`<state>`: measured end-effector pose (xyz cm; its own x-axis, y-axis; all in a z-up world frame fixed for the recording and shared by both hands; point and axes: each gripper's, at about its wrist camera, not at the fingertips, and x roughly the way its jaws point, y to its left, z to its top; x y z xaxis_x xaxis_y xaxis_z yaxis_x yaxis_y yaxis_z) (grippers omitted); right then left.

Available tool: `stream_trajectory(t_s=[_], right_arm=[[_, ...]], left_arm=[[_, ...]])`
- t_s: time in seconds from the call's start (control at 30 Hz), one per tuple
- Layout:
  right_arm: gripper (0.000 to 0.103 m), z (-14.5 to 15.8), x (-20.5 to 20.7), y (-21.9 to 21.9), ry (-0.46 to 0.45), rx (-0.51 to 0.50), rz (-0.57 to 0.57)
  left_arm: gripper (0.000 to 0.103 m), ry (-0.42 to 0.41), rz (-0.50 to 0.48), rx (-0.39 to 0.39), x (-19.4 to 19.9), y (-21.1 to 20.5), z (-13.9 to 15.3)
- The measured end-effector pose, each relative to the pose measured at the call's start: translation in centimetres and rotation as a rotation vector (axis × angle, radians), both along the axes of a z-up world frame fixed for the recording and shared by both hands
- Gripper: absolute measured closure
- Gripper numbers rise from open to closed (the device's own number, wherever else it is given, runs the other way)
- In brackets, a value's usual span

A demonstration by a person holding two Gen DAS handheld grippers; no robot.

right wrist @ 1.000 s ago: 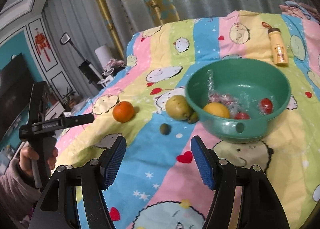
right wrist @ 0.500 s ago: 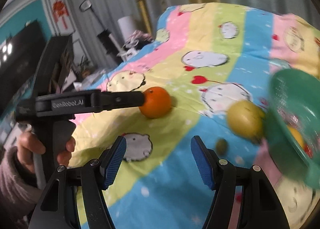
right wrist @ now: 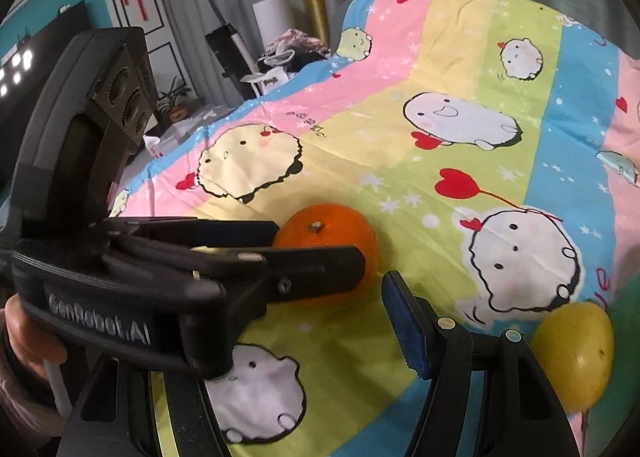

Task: Organize fruits
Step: 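Close the left and right tools together around the orange, then carry the orange with both tools over the green basin and lower it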

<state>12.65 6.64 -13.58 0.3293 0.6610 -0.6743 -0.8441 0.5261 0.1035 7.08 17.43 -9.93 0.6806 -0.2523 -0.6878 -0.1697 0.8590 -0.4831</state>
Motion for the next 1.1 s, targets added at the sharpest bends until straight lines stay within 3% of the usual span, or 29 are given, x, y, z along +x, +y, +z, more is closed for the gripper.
stream_trajectory(t_s=[0.27, 0.67, 0.87, 1.1], right_arm=[[0.038, -0.5, 0.6, 1.1, 0.015, -0.024, 0.000], [0.043, -0.1, -0.7, 1.3, -0.002, -0.006, -0.013], [0.043, 0.8, -2.7, 0.1, 0.012, 0.069, -0.045], [0.043, 2.8, -5.6, -1.6, -0.026, 0.084, -0.057]], left_arm=[[0.038, 0.005, 0.006, 0.001, 0.2, 0.2, -0.5], [0.037, 0.015, 0.022, 0.024, -1.0, 0.3, 0.0], [0.037, -0.002, 0.008, 0.078, -2.8, -0.9, 1.8], [0.037, -0.048, -0.019, 0.121, -5.3, -3.1, 4.0]])
